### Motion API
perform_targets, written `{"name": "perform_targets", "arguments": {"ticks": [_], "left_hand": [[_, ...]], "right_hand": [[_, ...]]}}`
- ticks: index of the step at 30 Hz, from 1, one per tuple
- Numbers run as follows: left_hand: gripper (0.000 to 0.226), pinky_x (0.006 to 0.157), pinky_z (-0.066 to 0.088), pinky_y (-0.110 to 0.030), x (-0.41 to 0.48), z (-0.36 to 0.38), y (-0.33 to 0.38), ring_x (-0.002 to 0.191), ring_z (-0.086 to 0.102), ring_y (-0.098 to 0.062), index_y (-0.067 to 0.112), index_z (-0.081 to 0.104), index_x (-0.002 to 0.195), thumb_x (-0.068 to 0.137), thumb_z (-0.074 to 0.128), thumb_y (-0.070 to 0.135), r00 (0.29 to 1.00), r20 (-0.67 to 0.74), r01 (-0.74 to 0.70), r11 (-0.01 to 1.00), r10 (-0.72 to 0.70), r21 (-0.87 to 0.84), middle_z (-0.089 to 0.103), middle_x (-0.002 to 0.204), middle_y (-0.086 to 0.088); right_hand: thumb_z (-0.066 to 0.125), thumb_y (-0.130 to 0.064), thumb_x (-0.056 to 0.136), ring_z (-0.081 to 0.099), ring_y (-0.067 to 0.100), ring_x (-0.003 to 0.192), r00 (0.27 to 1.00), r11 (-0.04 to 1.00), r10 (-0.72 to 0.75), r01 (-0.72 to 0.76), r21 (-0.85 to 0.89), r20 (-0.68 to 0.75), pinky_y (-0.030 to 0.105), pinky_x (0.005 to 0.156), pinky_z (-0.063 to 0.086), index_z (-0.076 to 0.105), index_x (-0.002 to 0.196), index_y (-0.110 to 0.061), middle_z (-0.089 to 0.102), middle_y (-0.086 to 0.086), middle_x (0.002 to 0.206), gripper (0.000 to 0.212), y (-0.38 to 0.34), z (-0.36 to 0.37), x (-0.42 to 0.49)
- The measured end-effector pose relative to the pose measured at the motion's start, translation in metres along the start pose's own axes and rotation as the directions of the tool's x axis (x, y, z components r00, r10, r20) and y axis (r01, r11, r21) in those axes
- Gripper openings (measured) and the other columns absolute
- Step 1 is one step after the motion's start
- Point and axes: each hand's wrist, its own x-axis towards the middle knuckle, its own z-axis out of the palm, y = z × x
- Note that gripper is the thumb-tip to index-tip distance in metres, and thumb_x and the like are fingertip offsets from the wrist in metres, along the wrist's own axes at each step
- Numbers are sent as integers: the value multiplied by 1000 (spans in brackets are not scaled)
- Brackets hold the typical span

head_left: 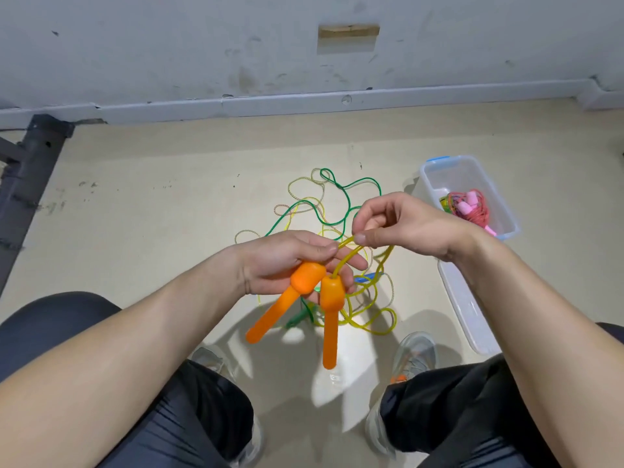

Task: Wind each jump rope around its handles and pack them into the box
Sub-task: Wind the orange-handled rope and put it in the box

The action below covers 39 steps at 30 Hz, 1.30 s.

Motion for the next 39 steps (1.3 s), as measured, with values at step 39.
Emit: {"name": "perform_targets", "arguments": {"ticks": [39], "left_hand": [[9,74,59,-31,22,39,-19,88,71,-19,7,63,102,94,60,9,939,-234,-274,959,252,-69,71,83,-4]], "right_hand": [[90,-45,68,45,21,63,930,993,-119,118,-26,-349,30,62,37,65,70,-17,55,9,63,38,17,-10,-8]]}}
